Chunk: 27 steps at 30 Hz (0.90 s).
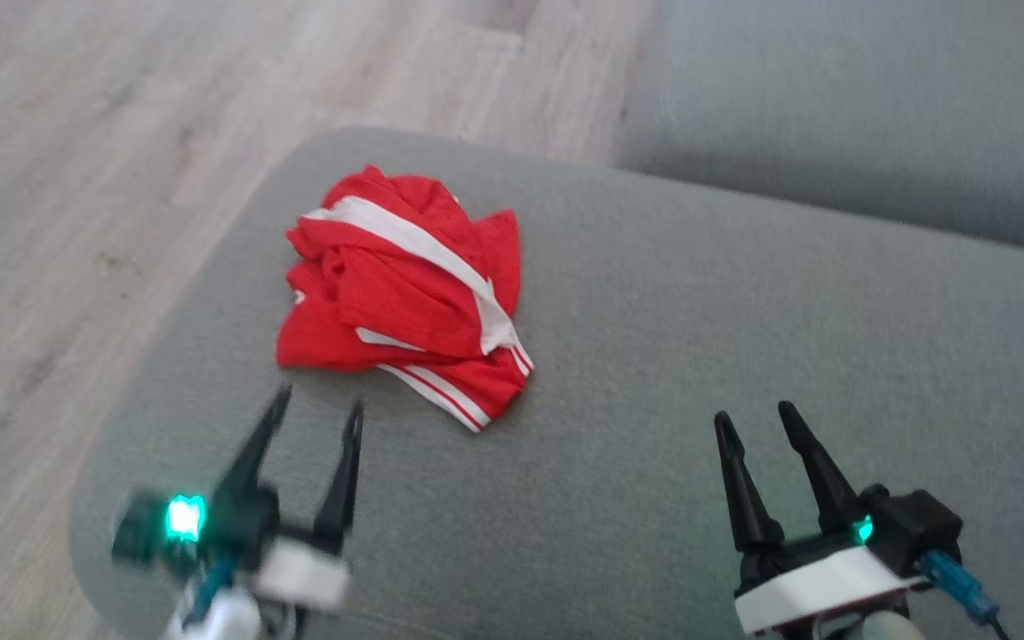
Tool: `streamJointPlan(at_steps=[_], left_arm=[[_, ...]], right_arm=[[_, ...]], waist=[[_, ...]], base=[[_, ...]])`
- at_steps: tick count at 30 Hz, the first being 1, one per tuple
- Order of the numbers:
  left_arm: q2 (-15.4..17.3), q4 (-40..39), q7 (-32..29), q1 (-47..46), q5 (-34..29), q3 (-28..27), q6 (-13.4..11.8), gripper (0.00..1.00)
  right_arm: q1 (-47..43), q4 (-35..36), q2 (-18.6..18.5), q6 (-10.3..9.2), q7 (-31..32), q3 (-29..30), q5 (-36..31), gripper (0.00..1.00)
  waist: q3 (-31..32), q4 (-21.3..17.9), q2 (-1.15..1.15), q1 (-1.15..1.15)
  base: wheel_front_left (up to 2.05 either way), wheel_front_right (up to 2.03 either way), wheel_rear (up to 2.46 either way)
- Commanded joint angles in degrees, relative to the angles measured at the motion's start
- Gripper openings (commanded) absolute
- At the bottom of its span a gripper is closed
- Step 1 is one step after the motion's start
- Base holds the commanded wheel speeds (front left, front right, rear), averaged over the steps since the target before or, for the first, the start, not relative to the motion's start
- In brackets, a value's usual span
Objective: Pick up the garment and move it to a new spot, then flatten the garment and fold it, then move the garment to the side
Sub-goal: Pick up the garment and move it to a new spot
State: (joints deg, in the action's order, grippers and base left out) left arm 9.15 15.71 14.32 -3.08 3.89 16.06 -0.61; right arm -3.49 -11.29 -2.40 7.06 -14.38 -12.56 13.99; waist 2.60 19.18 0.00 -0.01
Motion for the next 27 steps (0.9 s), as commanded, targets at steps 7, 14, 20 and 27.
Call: streamJointPlan(at_steps=[7, 14, 20, 27], left_arm=[[5.3, 5.02, -8.09, -22.17, 0.75, -0.54, 6.5, 1.0], [12.2, 17.47, -22.94, -37.33, 9.63, 6.03, 8.06, 1.0], [17.69, 23.59, -26.96, -42.43, 17.88, 12.69, 8.08, 1.0], [19.74, 28.8, -25.27, -45.3, 23.02, 18.84, 8.09, 0.0]], right_arm=[[5.91, 2.91, -0.48, 0.43, -0.62, -0.93, -1.9, 1.0], [9.14, 3.06, -0.48, 0.43, -0.62, -1.38, -2.3, 1.0], [10.75, 2.74, -0.48, 0.43, -0.62, -0.61, -1.99, 1.0], [11.56, 2.72, -0.48, 0.43, -0.62, -0.37, -1.8, 1.0]], waist=[[-8.62, -6.36, 0.0, 0.01], [-13.97, -12.14, 0.0, 0.01], [-16.34, -15.31, 0.0, 0.01], [-17.31, -16.33, 0.0, 0.01]], base=[[0.0, 0.0, 0.0], [0.0, 0.0, 0.0], [0.0, 0.0, 0.0], [0.0, 0.0, 0.0]])
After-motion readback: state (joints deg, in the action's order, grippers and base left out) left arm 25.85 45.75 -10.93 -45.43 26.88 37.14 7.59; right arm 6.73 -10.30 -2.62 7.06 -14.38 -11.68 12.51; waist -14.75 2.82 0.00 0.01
